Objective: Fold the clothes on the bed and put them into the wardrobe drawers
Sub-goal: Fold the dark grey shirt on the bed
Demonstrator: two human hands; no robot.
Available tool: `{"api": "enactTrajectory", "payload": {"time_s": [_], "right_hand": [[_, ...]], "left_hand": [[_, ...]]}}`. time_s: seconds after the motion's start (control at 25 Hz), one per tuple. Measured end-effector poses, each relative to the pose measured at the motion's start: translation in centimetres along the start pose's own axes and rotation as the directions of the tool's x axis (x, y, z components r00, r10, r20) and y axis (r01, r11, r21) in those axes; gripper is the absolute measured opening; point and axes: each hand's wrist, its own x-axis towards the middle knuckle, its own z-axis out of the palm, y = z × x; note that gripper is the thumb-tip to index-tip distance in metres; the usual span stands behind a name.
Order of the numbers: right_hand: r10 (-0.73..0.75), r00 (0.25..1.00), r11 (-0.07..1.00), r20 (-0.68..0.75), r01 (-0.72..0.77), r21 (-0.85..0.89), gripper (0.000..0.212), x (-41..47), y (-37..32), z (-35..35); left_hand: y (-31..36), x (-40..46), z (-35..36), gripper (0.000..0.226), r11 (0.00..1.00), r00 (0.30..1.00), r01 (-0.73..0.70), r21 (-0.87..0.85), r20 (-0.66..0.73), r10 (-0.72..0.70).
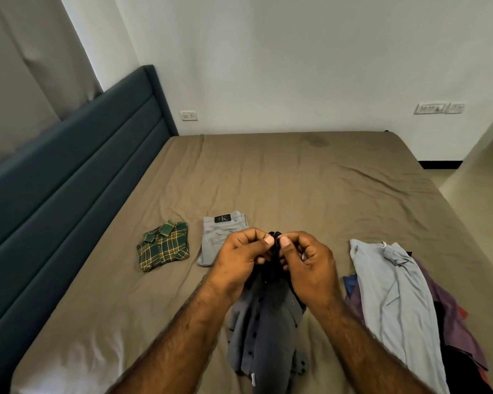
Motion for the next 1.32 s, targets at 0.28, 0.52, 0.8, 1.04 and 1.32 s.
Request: {"api": "enactTrajectory", "payload": {"time_s": [0.28, 0.52, 0.8, 1.04, 1.32], "right_hand": [[0.069, 0.960, 0.980, 0.270, -0.014, -0.200, 0.020, 0.8, 1.8, 0.2], [0.040, 0.926, 0.954, 0.375, -0.146, 0.261, 0.011, 3.4, -1.2, -1.0], [0.177, 0.929, 0.906, 0.325, -0.282, 0.315, 0.016, 4.2, -0.6, -1.9], [0.173, 0.940, 0.900, 0.295, -0.272, 0.341, 0.018, 4.7, -0.8, -3.1], [0.211, 0.951, 0.906, 0.227, -0.277, 0.320, 0.016, 5.5, -0.8, -3.9]], "left_hand": [[2.5, 2.7, -1.8, 0.024, 0.999, 0.997, -0.037, 0.016, -0.073, 0.038], [-3.0, 3.1, -4.4, 0.011, 0.974, 0.977, -0.063, 0.216, 0.212, 0.016], [-10.4, 2.3, -3.9, 0.025, 0.880, 0.987, -0.138, 0.455, 0.137, 0.084], [-10.3, 2.0, -3.1, 0.023, 0.808, 0.949, -0.281, 0.517, 0.023, 0.315], [-10.7, 2.4, -3.2, 0.027, 0.747, 0.917, -0.389, 0.539, 0.148, 0.370]]}}
